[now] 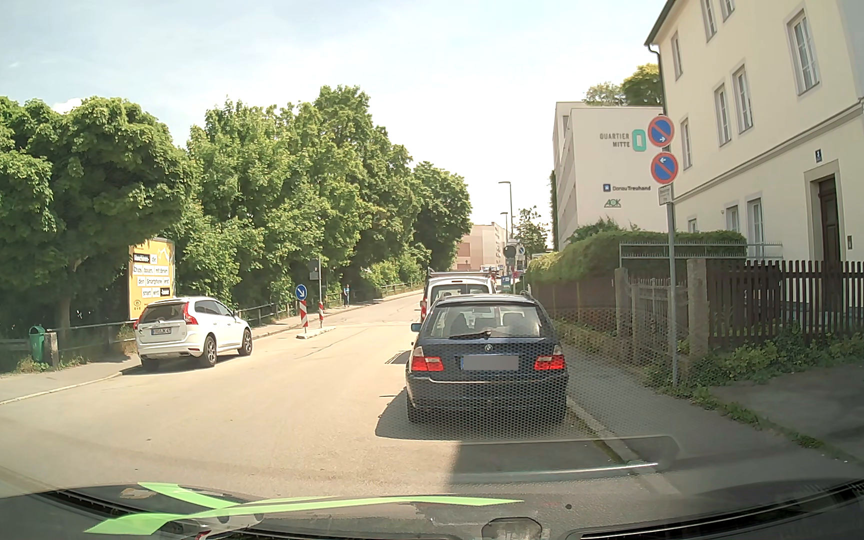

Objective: Follow the waypoints while adhering to traffic rules and regulations

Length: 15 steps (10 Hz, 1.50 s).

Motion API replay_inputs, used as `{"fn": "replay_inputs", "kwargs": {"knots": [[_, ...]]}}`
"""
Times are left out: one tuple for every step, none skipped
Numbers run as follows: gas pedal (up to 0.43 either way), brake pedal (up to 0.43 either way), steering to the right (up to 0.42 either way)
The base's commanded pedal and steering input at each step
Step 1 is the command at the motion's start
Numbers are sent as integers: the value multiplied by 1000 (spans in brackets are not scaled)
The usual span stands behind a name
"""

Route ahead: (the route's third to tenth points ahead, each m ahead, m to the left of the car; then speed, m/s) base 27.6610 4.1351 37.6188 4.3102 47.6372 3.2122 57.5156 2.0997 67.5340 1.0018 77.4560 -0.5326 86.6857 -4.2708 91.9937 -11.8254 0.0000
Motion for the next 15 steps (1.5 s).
{"fn": "replay_inputs", "kwargs": {"knots": [[0,384,2],[0,384,2],[0,384,2],[0,384,2],[0,384,2],[0,384,2],[0,384,2],[0,384,2],[0,384,2],[0,384,2],[0,384,2],[0,384,2],[0,384,2],[0,384,2],[0,384,2]]}}
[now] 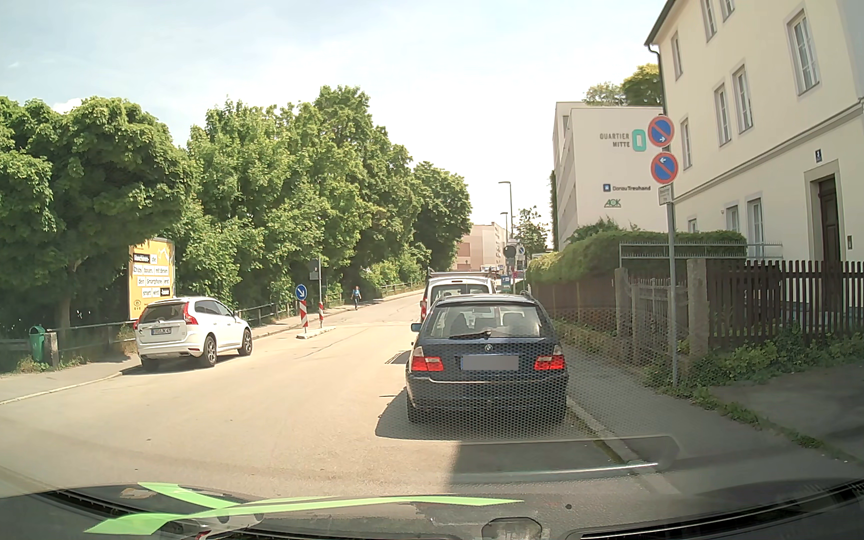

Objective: Follow the waypoints while adhering to traffic rules and regulations

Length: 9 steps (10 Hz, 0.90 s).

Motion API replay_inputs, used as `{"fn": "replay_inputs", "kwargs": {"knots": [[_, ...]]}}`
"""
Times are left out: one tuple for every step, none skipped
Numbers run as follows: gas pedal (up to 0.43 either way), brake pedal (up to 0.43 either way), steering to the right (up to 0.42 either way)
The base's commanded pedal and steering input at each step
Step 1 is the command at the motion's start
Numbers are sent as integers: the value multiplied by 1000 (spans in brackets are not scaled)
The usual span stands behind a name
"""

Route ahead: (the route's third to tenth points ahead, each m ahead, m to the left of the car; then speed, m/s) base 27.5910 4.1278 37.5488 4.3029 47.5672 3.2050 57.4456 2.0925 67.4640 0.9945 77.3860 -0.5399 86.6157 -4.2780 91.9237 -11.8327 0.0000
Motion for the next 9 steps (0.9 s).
{"fn": "replay_inputs", "kwargs": {"knots": [[0,384,2],[0,384,2],[0,384,2],[0,384,1],[0,384,1],[0,384,1],[0,378,1],[0,384,1],[0,384,1]]}}
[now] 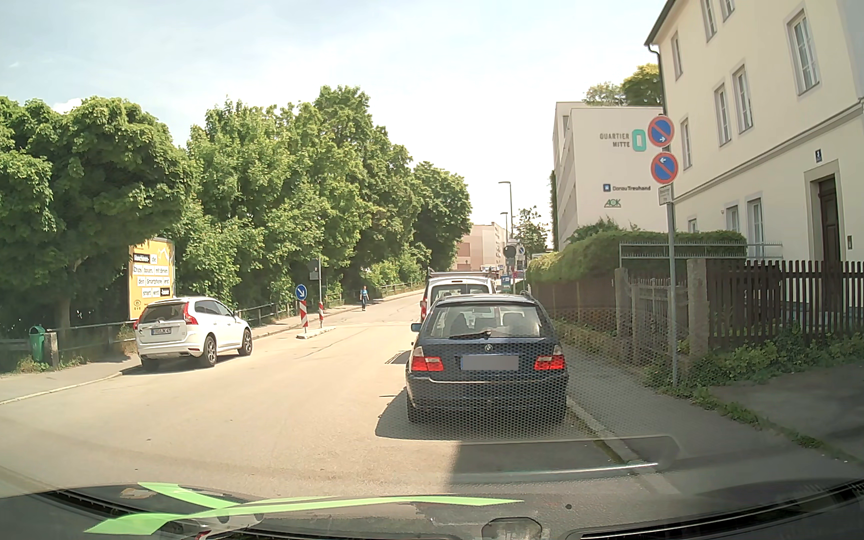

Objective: Follow the waypoints while adhering to traffic rules and regulations

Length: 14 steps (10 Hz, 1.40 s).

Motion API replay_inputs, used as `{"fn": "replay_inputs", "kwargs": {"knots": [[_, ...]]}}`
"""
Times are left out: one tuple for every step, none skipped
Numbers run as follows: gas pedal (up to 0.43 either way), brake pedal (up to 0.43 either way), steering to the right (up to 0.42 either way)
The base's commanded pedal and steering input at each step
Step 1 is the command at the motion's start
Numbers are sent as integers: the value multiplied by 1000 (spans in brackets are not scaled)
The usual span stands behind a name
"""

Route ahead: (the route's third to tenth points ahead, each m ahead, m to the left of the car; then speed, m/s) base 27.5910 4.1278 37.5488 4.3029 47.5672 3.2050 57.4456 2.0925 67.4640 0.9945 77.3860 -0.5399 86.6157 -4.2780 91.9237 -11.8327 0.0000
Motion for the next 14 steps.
{"fn": "replay_inputs", "kwargs": {"knots": [[0,378,0],[0,384,0],[0,378,-3],[0,378,-6],[0,378,-7],[0,378,-8],[0,378,-10],[0,378,-15],[0,378,-21],[0,378,-29],[0,372,-40],[0,366,-52],[0,366,-66],[0,360,-93]]}}
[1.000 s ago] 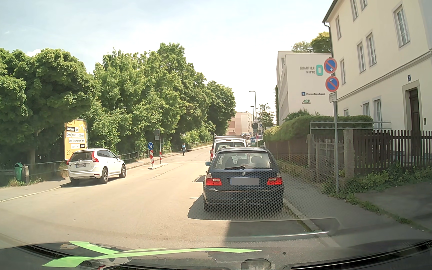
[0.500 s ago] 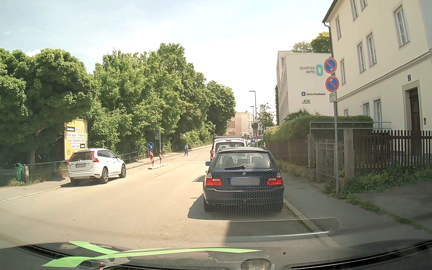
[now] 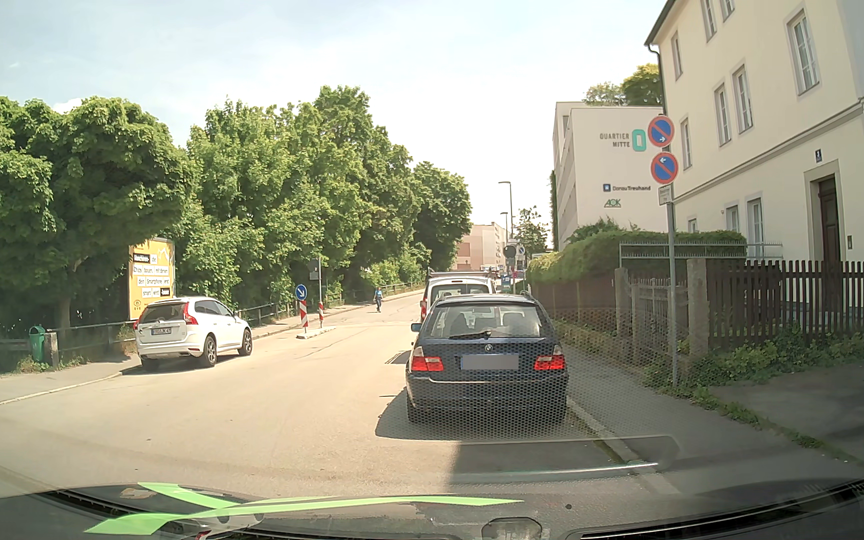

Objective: Follow the waypoints while adhering to traffic rules and regulations

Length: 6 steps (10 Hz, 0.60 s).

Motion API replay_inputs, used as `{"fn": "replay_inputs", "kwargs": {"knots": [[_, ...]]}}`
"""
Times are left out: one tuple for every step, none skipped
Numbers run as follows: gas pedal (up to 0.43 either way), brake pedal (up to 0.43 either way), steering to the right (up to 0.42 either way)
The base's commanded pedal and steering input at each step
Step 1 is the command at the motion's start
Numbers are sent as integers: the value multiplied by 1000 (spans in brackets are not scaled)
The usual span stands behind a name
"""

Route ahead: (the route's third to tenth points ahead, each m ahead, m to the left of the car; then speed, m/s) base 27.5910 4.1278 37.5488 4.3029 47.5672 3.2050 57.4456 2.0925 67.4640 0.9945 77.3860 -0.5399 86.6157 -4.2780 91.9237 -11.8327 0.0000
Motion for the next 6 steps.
{"fn": "replay_inputs", "kwargs": {"knots": [[0,360,-127],[0,360,-153],[0,360,-190],[0,360,-229],[0,366,-267],[0,360,-310]]}}
